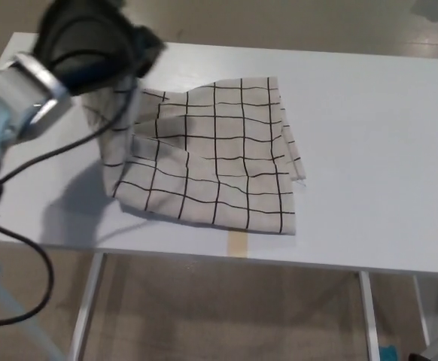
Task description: Use the left hand to fold a white towel with checkered patterns in half.
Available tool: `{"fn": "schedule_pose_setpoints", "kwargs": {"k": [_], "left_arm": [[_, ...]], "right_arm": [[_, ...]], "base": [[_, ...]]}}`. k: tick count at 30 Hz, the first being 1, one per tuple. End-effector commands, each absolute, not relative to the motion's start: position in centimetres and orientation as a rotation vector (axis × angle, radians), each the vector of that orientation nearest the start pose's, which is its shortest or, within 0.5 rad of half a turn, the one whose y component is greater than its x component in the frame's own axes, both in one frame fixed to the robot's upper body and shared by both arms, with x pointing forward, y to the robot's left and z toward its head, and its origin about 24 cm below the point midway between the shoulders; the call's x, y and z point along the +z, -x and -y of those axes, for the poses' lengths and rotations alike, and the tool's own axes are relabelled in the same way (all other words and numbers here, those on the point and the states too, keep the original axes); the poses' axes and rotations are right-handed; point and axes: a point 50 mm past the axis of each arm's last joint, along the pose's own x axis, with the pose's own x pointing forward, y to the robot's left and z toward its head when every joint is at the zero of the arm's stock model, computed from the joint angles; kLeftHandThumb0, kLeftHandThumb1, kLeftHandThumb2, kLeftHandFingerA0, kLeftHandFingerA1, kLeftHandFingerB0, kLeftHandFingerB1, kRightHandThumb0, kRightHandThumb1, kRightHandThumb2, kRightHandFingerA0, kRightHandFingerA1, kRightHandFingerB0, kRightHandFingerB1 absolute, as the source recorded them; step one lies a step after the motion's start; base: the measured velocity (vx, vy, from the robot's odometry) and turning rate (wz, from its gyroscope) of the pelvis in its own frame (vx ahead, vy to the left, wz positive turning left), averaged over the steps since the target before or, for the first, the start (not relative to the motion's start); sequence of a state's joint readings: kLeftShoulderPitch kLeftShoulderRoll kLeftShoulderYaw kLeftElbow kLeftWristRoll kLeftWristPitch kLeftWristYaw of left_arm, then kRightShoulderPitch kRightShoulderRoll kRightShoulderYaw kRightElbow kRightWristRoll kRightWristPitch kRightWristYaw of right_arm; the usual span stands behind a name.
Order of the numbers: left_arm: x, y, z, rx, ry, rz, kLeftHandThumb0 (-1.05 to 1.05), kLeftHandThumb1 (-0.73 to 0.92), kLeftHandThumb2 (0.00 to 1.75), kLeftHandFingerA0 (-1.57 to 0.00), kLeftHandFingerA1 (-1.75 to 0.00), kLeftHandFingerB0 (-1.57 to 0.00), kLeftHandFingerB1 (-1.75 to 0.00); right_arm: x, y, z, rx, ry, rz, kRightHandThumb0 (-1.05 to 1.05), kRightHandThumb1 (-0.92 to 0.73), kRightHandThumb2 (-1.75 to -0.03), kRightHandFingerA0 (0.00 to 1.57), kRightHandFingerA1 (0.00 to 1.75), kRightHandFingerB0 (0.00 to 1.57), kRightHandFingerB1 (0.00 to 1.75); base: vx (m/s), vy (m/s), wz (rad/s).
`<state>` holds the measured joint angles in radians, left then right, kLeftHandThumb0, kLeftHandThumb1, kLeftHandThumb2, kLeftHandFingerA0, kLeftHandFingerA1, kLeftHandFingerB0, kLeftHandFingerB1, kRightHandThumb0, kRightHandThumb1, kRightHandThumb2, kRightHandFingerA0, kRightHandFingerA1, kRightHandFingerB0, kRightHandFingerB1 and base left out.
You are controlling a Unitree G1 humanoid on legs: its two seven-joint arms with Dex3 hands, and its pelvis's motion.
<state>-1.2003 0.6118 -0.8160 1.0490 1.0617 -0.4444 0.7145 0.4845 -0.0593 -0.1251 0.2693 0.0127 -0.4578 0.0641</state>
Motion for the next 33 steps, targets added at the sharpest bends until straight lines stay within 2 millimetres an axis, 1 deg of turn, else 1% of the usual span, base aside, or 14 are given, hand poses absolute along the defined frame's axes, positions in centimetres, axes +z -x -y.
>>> {"fn": "schedule_pose_setpoints", "kwargs": {"k": [1,9,10,11,13,14,15,16,21,24,25,26,27,33], "left_arm": [[20.8,-38.8,-11.2,-0.247,-1.806,1.187,-0.29,0.42,0.59,-0.99,-1.60,-1.07,-0.65],[19.3,-37.7,-7.0,-0.394,-1.754,1.324,-0.28,0.49,0.57,-0.93,-1.65,-1.01,-0.57],[18.8,-37.6,-6.4,-0.411,-1.746,1.331,-0.44,0.32,0.82,-1.24,-1.39,-1.02,-0.97],[18.2,-37.3,-5.9,-0.427,-1.737,1.336,-0.44,0.32,0.82,-1.24,-1.39,-1.02,-0.97],[17.3,-37.0,-5.3,-0.454,-1.733,1.350,-0.56,0.42,0.62,-0.97,-1.62,-1.01,-0.62],[16.8,-36.8,-5.1,-0.469,-1.733,1.357,-0.56,0.42,0.62,-0.97,-1.62,-1.01,-0.62],[16.2,-36.6,-4.8,-0.488,-1.732,1.362,-0.29,0.36,0.88,-1.28,-1.29,-0.85,-0.74],[15.2,-36.3,-4.5,-0.516,-1.736,1.363,-0.37,0.48,0.57,-0.97,-1.65,-0.95,-0.54],[12.1,-35.0,-3.2,-0.648,-1.758,1.370,-0.33,0.48,0.57,-0.95,-1.68,-0.99,-0.56],[11.1,-34.4,-2.4,-0.727,-1.753,1.383,-0.35,0.47,0.56,-0.90,-1.69,-0.95,-1.26],[11.0,-34.3,-2.2,-0.739,-1.753,1.387,-0.35,0.47,0.56,-0.90,-1.69,-0.95,-1.26],[11.0,-34.2,-1.9,-0.756,-1.748,1.398,-0.31,0.36,0.75,-1.21,-1.43,-0.97,-1.25],[11.0,-34.1,-1.4,-0.769,-1.745,1.412,-0.30,0.51,0.55,-0.88,-1.75,-0.78,-1.58],[10.8,-33.0,1.1,-0.799,-1.719,1.495,-0.25,0.53,0.56,-0.87,-1.75,-0.77,-1.63]], "right_arm": [[-5.5,-10.7,21.3,-0.182,0.119,-0.283,-0.33,-0.66,-0.59,0.40,0.55,0.48,0.46],[-5.4,-11.0,21.4,-0.168,0.156,-0.274,-0.34,-0.66,-0.59,0.43,0.54,0.50,0.46],[-5.5,-11.1,21.4,-0.166,0.156,-0.276,-0.35,-0.65,-0.59,0.42,0.54,0.49,0.46],[-5.5,-11.1,21.4,-0.164,0.156,-0.278,-0.35,-0.65,-0.59,0.42,0.54,0.49,0.46],[-5.5,-11.1,21.4,-0.160,0.149,-0.277,-0.35,-0.66,-0.59,0.42,0.54,0.49,0.46],[-5.4,-11.2,21.3,-0.158,0.146,-0.276,-0.35,-0.66,-0.59,0.42,0.54,0.49,0.46],[-5.4,-11.2,21.3,-0.157,0.143,-0.276,-0.35,-0.66,-0.59,0.42,0.54,0.49,0.46],[-5.4,-11.2,21.3,-0.155,0.139,-0.276,-0.36,-0.66,-0.59,0.42,0.54,0.50,0.46],[-5.1,-11.5,21.2,-0.153,0.135,-0.271,-0.37,-0.66,-0.59,0.42,0.54,0.51,0.47],[-4.9,-11.7,21.1,-0.154,0.139,-0.257,-0.37,-0.66,-0.59,0.43,0.54,0.53,0.48],[-4.9,-11.8,21.1,-0.154,0.139,-0.253,-0.37,-0.66,-0.59,0.43,0.54,0.53,0.48],[-4.9,-11.9,21.1,-0.152,0.146,-0.246,-0.37,-0.66,-0.59,0.44,0.55,0.54,0.48],[-4.9,-11.9,21.0,-0.150,0.150,-0.239,-0.37,-0.66,-0.59,0.45,0.56,0.54,0.48],[-4.8,-12.6,20.7,-0.153,0.152,-0.214,-0.37,-0.66,-0.59,0.46,0.59,0.57,0.49]], "base": [[0.00,0.000,0.00],[0.00,0.000,0.00],[0.00,0.000,0.00],[0.00,0.000,0.00],[0.00,0.000,0.00],[0.00,0.000,0.00],[0.00,0.000,0.00],[0.00,0.000,0.00],[0.00,0.000,0.00],[0.00,0.000,0.00],[0.00,0.000,0.00],[0.00,0.000,0.00],[0.00,0.000,0.00],[0.00,0.000,0.00]]}}
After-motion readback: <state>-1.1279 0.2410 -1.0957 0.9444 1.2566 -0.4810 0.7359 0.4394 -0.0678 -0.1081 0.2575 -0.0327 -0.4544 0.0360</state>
